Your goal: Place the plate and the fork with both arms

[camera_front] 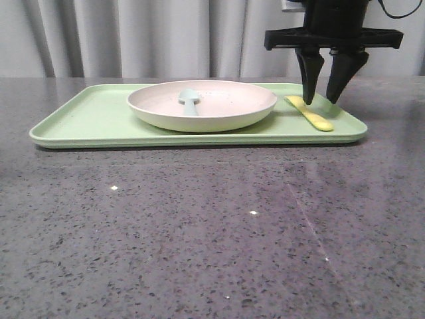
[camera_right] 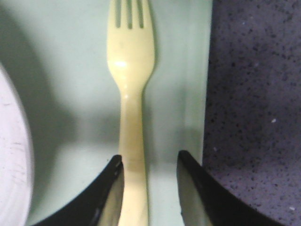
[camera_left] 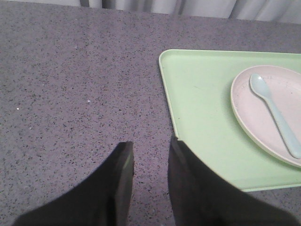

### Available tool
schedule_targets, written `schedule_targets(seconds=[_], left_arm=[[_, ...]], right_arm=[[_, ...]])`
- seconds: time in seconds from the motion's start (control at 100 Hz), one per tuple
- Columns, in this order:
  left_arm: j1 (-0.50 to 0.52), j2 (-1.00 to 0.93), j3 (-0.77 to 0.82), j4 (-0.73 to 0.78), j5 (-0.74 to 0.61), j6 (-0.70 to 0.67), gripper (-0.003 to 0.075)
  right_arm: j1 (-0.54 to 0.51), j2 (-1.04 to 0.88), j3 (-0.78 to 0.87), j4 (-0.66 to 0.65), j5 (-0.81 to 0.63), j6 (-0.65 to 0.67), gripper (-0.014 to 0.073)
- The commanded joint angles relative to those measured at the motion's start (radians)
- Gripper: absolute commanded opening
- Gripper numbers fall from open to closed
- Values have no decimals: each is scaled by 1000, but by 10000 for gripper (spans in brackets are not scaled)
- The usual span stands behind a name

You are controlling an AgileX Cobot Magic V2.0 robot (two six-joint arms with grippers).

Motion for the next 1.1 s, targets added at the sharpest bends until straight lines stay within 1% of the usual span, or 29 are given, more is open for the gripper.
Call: schedule_targets(seconds=[0.0, 0.24, 0.4, 0.6, 0.79, 0.9, 1.09], left_arm=[[0, -14, -28, -13, -66, -12, 186], [0, -14, -28, -13, -66, -12, 186], [0, -14, -28, -13, -68, -12, 186], [0, -14, -28, -13, -68, -12, 186], [0, -15, -28, -11, -73, -10, 186], [0, -36, -23, -9, -77, -5, 186], [0, -117, 35, 5, -143, -5, 185]], right_arm=[[-6, -67, -23, 0, 33, 2, 307], [-6, -109, -16, 0, 46, 2, 307], [6, -195, 48, 1, -5, 2, 307], [28, -366, 251, 2, -135, 2, 307], [32, -556, 469, 1, -309, 2, 307], [32, -671, 595, -2, -383, 2, 307], [32, -869, 810, -34, -515, 2, 307]])
